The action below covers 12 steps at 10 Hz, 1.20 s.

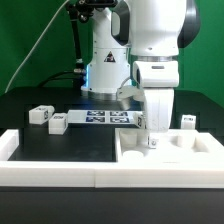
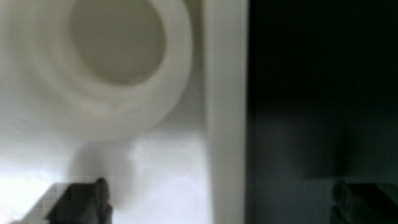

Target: Assemble one leg

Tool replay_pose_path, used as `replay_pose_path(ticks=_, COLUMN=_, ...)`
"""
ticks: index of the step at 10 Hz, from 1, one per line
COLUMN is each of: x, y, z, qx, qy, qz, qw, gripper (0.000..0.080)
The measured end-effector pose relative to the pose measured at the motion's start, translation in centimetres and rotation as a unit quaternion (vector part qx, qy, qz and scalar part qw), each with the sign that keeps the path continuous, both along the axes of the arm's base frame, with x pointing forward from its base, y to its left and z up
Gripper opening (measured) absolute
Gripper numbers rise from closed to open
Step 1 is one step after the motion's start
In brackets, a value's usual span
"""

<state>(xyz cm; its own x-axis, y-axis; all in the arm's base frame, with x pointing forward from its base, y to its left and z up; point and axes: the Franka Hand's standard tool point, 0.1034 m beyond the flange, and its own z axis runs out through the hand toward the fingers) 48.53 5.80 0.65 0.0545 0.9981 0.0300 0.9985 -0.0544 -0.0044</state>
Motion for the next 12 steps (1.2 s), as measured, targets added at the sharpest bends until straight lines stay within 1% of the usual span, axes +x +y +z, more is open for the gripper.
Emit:
replay_pose_path(ticks=5, x=0.0, y=0.0, z=0.0, qx=0.0, qy=0.0, qz=-0.001, qw=1.0, gripper=0.0648)
replay_pose_path(ticks=6, x=-0.2, y=0.1, z=0.8, qx=-0.001, qy=-0.004, qz=-0.019, qw=1.0, gripper=0.0648)
replay_pose_path(ticks=7, x=-0.8, y=0.2, z=2.1, qx=-0.003, qy=-0.009, qz=-0.031, qw=0.999, gripper=0.0648)
replay_pose_path(ticks=8, x=-1.4, y=0.3, z=3.1, qx=-0.004, qy=-0.012, qz=-0.042, qw=0.999, gripper=0.0648)
replay_pose_path(ticks=9, x=-2.1, y=0.7, z=3.5, qx=-0.004, qy=-0.011, qz=-0.064, qw=0.998, gripper=0.0648)
replay_pose_path(ticks=10, x=-2.6, y=1.0, z=3.6, qx=-0.003, qy=-0.008, qz=-0.092, qw=0.996, gripper=0.0648)
replay_pose_path(ticks=12, x=-2.6, y=0.9, z=3.5, qx=-0.002, qy=-0.006, qz=-0.114, qw=0.993, gripper=0.0648)
